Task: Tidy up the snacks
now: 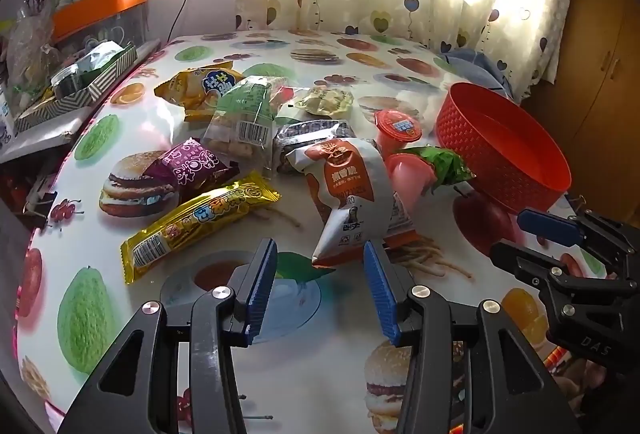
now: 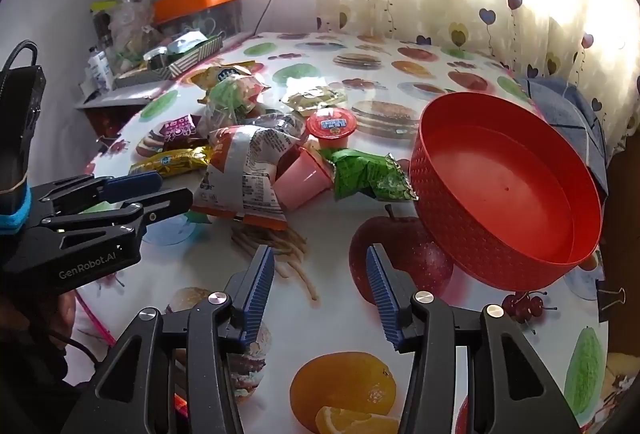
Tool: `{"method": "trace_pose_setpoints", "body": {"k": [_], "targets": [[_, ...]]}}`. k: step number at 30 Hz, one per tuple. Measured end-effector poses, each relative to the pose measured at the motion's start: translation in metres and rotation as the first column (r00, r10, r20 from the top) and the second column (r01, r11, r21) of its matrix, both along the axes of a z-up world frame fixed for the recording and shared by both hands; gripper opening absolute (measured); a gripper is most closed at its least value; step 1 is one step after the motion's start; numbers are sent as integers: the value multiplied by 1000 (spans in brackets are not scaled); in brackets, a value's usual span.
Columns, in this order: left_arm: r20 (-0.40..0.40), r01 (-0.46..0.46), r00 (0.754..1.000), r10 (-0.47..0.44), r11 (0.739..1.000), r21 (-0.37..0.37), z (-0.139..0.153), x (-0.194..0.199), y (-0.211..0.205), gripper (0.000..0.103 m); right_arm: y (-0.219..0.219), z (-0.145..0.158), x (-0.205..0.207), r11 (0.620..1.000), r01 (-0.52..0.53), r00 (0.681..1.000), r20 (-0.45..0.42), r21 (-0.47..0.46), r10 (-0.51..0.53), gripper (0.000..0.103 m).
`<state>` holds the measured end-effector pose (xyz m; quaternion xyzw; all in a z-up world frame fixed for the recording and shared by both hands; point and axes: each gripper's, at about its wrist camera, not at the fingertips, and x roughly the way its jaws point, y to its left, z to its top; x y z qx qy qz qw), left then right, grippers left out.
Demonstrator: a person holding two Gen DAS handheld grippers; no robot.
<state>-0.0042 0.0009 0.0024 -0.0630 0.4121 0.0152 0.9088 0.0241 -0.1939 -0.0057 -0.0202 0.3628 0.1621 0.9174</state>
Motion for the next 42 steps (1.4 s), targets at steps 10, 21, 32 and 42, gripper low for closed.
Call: {"method": "trace_pose_setpoints", "body": {"k": [10, 21, 32, 42], "targets": [[6, -2, 1000, 2, 1000, 11, 2, 2, 4, 47, 0, -1, 5, 1000, 0, 1000, 0, 2, 0, 47], [25, 7, 1000, -8, 1000, 16, 2, -2, 1, 47, 3, 1, 4, 1000, -7, 1000, 13, 7, 7, 49], [14, -5, 1000, 5, 1000, 24, 2, -3, 0, 47, 2, 0, 1, 999, -20, 1000, 9, 35, 20, 49], [27, -4, 1000, 3, 999, 41, 5, -3, -1, 47, 2, 0, 2, 999, -21, 1000, 8, 36, 21, 49]]}}
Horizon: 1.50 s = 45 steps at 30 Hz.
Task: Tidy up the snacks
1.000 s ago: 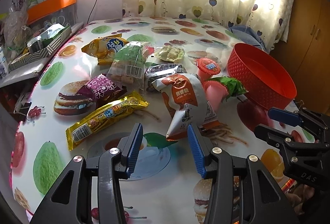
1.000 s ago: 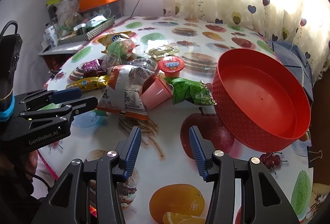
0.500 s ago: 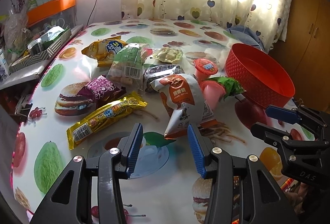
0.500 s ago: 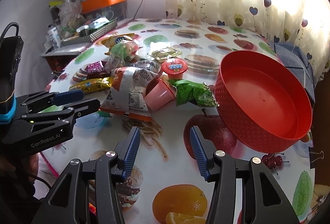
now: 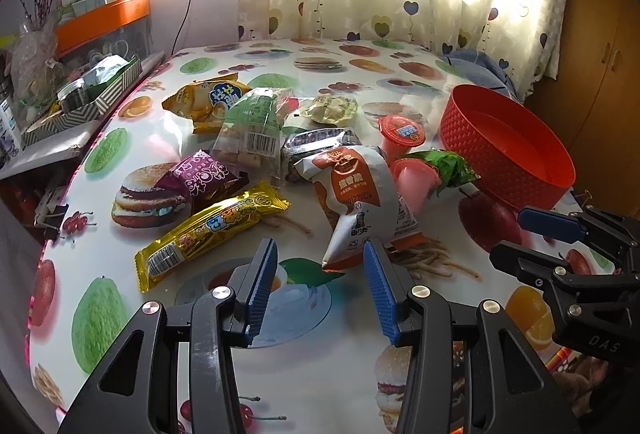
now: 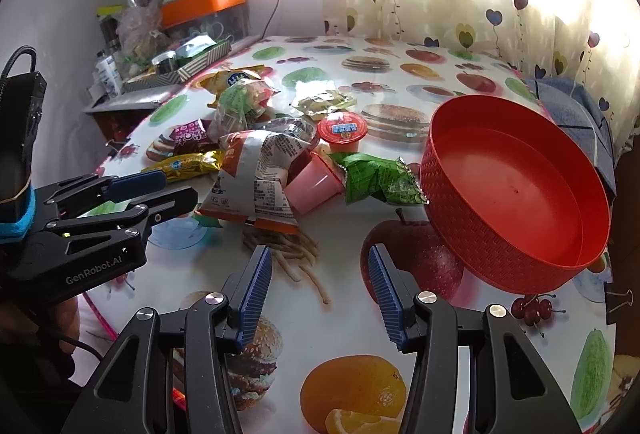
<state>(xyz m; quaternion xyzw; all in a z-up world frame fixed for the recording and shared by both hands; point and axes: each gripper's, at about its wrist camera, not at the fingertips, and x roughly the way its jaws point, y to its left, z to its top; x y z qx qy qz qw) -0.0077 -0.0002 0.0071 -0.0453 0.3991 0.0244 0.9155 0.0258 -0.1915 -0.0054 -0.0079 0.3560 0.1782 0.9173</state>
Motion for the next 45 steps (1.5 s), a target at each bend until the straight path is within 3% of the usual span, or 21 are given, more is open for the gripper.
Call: {"method": "trace_pose_setpoints", "body": {"k": [45], "targets": [[-6, 42, 999, -42, 999, -32, 1, -2, -4, 47, 6, -1, 1, 1000, -6, 1000, -7, -12, 6, 49]]}}
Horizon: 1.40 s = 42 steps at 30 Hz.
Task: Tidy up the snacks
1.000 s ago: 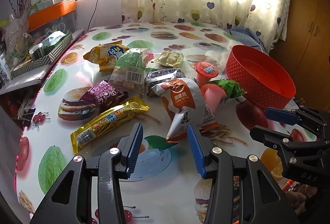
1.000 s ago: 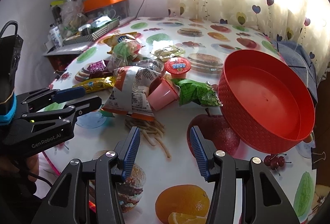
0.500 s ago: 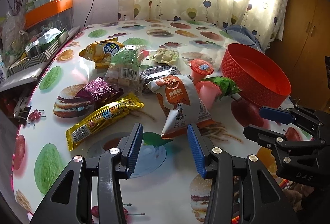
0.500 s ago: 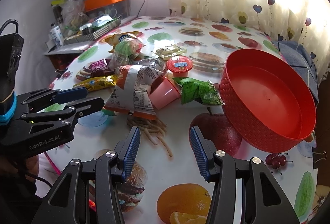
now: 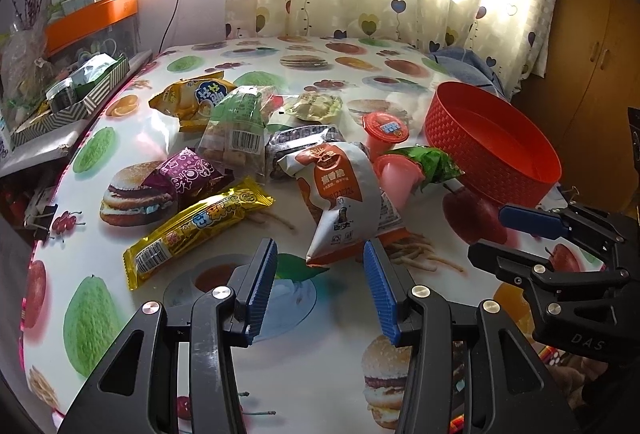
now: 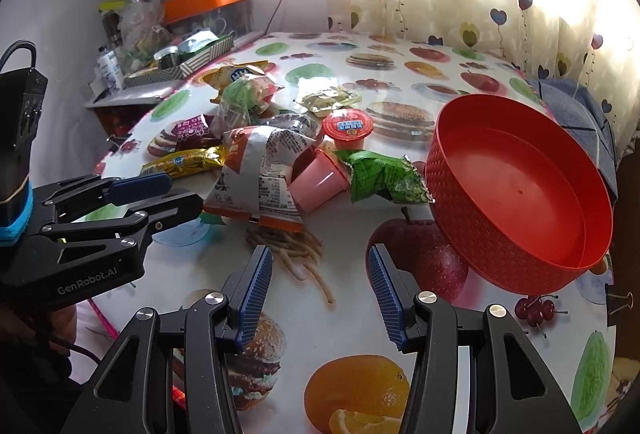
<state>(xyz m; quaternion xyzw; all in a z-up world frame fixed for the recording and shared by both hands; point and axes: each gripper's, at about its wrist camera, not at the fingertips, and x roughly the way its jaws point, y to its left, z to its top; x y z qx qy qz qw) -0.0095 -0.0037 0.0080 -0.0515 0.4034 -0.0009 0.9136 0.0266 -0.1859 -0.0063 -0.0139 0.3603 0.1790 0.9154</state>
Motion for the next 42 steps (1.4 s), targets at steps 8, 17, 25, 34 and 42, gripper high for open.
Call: {"method": "trace_pose_setpoints", "body": {"k": [8, 17, 25, 34, 42], "targets": [[-6, 2, 1000, -2, 1000, -12, -2, 1, 1, 47, 1, -1, 0, 1000, 4, 1000, -2, 3, -4, 49], [-13, 17, 1000, -18, 999, -44, -3, 5, 1, 47, -2, -1, 1, 1000, 7, 1000, -6, 5, -7, 49], [-16, 29, 999, -30, 997, -72, -3, 12, -1, 47, -2, -1, 2, 1000, 6, 1000, -7, 6, -6, 49], [-15, 47, 999, -48, 996, -81, -4, 20, -6, 47, -5, -2, 3, 1000, 5, 1000, -14, 7, -5, 49], [-8, 44, 999, -45, 992, -117, -3, 32, -3, 48, -4, -2, 4, 1000, 6, 1000, -14, 8, -6, 49]]}}
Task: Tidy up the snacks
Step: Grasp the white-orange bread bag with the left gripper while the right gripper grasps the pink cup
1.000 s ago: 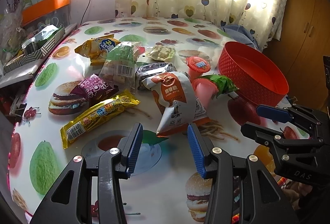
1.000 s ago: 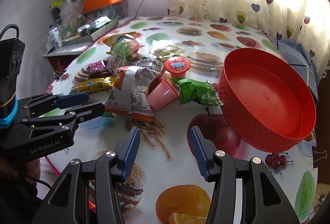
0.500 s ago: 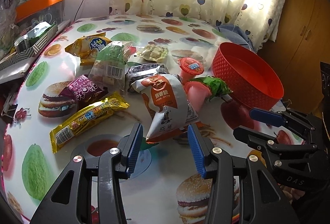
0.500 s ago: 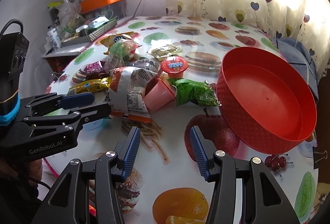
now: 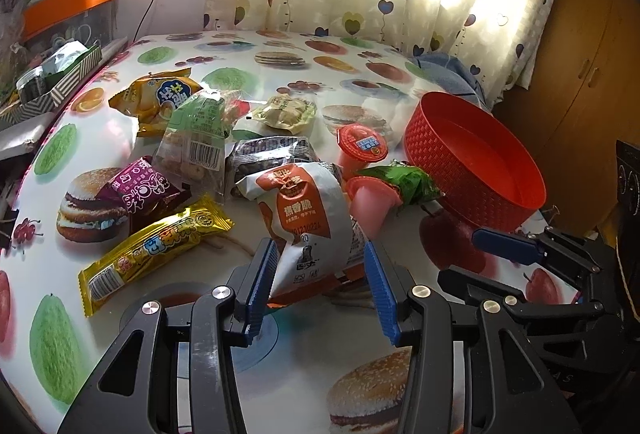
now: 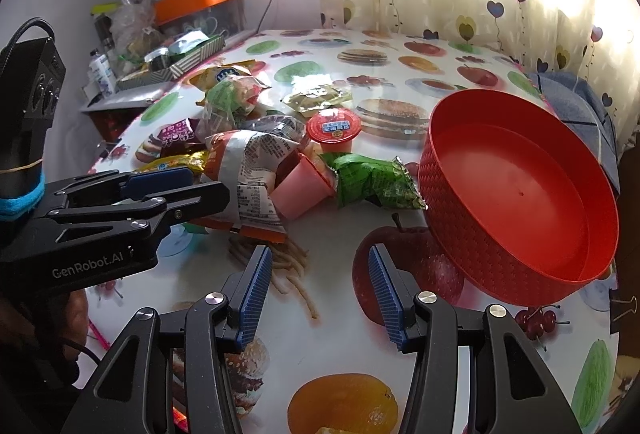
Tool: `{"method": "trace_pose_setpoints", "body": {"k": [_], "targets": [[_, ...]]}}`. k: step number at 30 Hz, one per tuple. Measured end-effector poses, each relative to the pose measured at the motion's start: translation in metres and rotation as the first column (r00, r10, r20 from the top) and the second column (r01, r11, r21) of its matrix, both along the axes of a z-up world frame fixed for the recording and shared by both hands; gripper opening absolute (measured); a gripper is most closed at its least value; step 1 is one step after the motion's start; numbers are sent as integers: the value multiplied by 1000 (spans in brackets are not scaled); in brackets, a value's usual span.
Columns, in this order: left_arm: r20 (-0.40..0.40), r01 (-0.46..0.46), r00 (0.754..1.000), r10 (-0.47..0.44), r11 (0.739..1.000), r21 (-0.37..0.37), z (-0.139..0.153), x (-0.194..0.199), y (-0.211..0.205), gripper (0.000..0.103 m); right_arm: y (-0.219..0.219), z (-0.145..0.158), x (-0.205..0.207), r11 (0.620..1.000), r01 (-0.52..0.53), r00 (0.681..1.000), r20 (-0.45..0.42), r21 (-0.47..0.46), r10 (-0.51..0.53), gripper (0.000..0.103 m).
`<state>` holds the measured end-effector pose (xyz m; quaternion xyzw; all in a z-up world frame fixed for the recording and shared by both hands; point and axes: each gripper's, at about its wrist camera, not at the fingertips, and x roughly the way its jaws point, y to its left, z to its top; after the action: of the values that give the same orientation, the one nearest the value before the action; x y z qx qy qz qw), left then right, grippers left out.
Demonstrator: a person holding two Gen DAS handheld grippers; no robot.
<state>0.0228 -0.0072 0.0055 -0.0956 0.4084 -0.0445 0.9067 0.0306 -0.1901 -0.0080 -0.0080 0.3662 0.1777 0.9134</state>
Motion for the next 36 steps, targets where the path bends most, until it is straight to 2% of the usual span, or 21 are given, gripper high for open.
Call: {"method": "trace_pose_setpoints", "body": {"k": [2, 16, 23, 27, 31, 36], "targets": [[-2, 3, 1000, -3, 1000, -14, -1, 3, 0, 51, -3, -2, 4, 1000, 1, 1000, -2, 0, -1, 49], [-38, -32, 999, 30, 998, -52, -14, 29, 6, 53, -5, -2, 20, 1000, -1, 1000, -19, -2, 1, 49], [-54, -37, 998, 34, 998, -55, -19, 43, 5, 56, -4, 0, 25, 1000, -1, 1000, -21, -6, 1, 49], [-59, -24, 998, 22, 999, -32, -22, 46, 2, 56, -4, 3, 30, 1000, -1, 1000, -17, -10, 1, 49], [-56, -15, 998, 14, 999, -30, -23, 45, 3, 56, -3, 7, 36, 1000, 0, 1000, -11, -18, 0, 49], [-47, -16, 999, 15, 999, -37, -23, 40, 8, 48, -1, 14, 42, 1000, -1, 1000, 12, -30, 1, 49]]}}
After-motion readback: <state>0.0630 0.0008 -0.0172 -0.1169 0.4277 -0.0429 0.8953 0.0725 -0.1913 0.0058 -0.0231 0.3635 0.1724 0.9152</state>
